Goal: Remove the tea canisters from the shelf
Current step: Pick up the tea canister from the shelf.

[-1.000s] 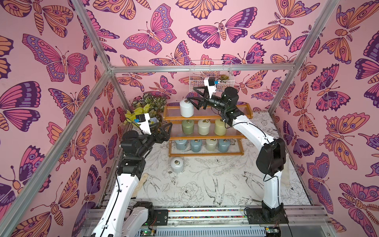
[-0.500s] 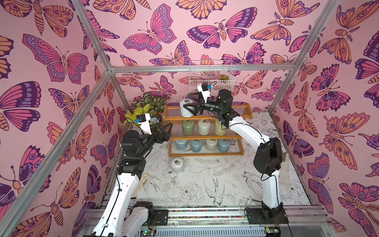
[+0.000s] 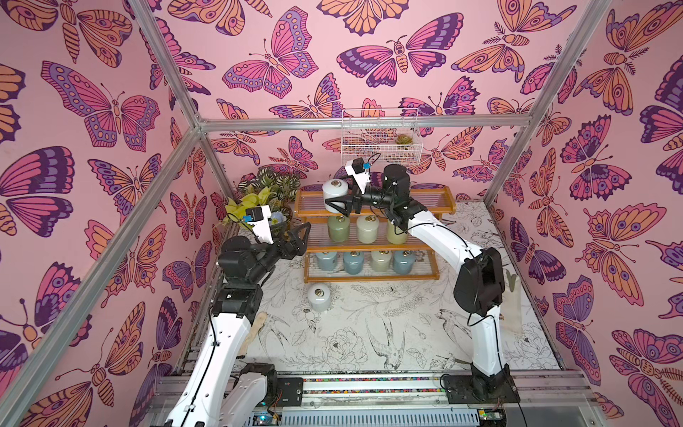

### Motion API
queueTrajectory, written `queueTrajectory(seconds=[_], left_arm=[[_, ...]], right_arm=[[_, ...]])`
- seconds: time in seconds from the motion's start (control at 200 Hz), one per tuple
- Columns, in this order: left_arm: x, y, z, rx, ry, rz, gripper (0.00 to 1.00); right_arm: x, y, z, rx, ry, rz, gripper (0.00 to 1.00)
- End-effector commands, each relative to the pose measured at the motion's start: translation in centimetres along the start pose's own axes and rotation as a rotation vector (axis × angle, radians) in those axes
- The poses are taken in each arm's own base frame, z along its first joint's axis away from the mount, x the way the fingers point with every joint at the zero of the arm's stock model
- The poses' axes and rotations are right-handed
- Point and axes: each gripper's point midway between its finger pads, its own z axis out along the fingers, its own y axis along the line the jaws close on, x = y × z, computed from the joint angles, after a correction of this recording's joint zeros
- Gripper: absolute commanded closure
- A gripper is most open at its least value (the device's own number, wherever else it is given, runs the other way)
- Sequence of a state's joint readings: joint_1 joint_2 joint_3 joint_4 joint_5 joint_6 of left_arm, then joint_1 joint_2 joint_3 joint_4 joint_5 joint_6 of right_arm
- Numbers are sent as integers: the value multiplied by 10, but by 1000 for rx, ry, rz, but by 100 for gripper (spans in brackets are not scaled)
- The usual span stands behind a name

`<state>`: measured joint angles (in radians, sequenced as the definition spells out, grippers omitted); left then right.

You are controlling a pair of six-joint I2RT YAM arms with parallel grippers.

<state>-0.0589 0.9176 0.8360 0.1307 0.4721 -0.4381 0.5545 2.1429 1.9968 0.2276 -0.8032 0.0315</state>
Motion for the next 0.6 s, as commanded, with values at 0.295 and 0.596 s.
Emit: queueTrajectory(seconds=[0.295, 0.596], left_arm=[[1, -2, -5, 9, -9, 34, 0], [2, -1, -7, 0, -8, 34, 0]], right_arm=[[-6, -2, 7, 4, -32, -25, 33], [-44, 12, -4, -7, -107, -97, 42]])
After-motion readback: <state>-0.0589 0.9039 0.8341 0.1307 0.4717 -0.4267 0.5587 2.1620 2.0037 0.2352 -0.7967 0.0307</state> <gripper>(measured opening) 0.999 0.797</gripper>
